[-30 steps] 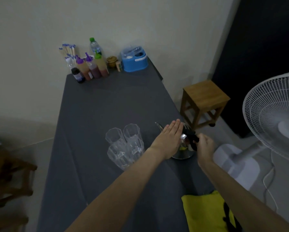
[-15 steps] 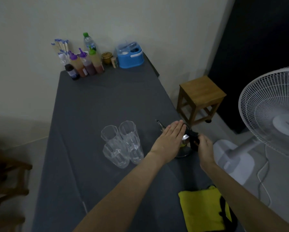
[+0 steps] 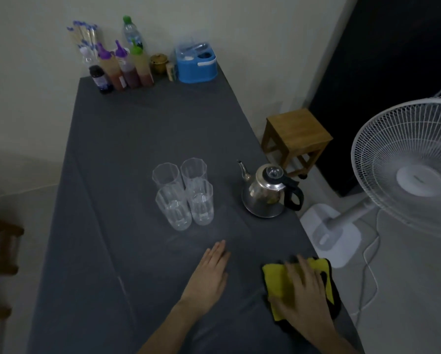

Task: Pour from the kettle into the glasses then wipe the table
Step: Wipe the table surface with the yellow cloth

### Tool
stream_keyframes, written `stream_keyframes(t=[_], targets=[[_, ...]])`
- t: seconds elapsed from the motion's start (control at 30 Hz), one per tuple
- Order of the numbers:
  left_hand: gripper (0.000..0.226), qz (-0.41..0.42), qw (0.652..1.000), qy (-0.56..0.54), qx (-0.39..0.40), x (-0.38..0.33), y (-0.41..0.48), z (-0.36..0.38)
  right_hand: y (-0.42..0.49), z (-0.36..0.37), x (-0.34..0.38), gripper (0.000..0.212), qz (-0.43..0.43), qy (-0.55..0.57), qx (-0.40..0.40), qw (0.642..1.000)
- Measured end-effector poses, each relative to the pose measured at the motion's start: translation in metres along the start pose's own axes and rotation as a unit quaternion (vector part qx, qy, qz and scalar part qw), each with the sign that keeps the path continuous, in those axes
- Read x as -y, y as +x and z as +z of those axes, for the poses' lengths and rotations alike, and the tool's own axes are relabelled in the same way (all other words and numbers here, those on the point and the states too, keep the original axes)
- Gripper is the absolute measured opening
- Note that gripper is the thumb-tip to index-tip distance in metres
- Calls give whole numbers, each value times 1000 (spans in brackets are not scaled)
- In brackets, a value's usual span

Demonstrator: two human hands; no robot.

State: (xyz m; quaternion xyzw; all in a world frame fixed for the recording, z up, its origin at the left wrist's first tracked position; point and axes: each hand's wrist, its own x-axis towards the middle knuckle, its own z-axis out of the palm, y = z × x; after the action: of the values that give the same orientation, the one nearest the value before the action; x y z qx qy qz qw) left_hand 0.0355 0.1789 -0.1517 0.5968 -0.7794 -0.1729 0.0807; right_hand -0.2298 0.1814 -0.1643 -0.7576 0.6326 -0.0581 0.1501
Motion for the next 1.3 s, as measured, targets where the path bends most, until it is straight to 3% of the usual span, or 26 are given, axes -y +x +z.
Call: stream_keyframes(t=[0.1, 0.33, 0.43, 0.57, 0.63, 0.73, 0.93, 1.07, 1.3], targets=[[51, -42, 999, 19, 10, 24, -30, 15, -20, 12, -1, 99, -14, -78, 17, 997], [58, -75, 996, 38, -38, 63, -58, 18, -11, 25, -2, 58, -39, -113, 11, 993], [58, -78, 995, 34, -49, 72, -66, 18, -4, 29, -5, 58, -49, -103, -38, 993], [57, -75, 995, 31, -54, 73, -68, 18, 24, 33, 19, 54, -68, -46, -45, 996], [57, -75, 995, 31, -56, 73, -67, 18, 41, 36, 48, 60, -119, -13, -32, 992], [56, -62, 996, 27, -57, 76, -68, 18, 49, 41, 83, 50, -210, -11, 0, 978], [60, -80, 994, 52, -60, 90, -79, 10, 30, 35, 55, 71, -147, -110, 15, 983], [61, -110, 991, 53, -55, 90, -82, 11, 24, 15, 7, 65, -80, -137, 4, 987], [61, -104, 992, 42, -57, 90, -81, 12, 60, 21, 15, 59, -186, -59, 18, 981]])
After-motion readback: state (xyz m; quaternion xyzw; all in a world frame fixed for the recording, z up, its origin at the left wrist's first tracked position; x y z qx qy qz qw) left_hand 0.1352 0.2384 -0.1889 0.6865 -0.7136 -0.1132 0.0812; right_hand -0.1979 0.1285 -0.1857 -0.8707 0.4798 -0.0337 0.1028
